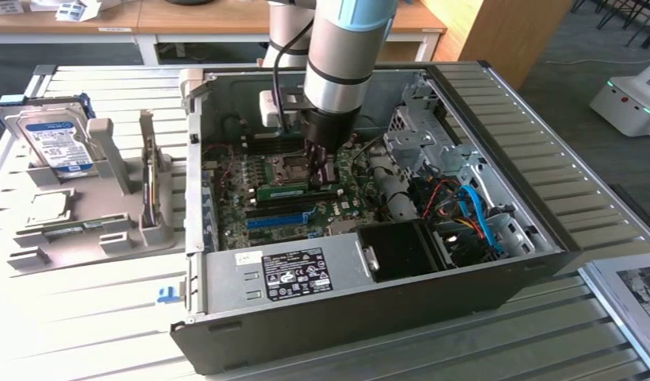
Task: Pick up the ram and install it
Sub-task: 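Insert the ram into the slot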
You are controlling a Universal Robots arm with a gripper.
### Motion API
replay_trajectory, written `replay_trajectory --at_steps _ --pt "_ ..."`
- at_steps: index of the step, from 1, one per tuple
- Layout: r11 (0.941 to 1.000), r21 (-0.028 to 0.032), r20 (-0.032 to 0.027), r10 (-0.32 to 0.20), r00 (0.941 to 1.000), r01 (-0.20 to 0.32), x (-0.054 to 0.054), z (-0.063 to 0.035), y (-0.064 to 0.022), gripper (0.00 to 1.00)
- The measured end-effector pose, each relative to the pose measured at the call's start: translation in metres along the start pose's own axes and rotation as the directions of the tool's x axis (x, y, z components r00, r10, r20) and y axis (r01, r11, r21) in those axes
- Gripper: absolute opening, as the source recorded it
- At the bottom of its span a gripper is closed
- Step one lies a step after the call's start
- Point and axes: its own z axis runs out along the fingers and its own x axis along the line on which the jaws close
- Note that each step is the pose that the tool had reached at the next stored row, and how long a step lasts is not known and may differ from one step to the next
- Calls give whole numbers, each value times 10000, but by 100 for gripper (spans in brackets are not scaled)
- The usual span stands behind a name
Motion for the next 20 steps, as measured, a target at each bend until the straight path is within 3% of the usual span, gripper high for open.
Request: replay_trajectory --at_steps 20 --pt "10000 -2 -2 -52 10000 52 -1 -11 1 12"
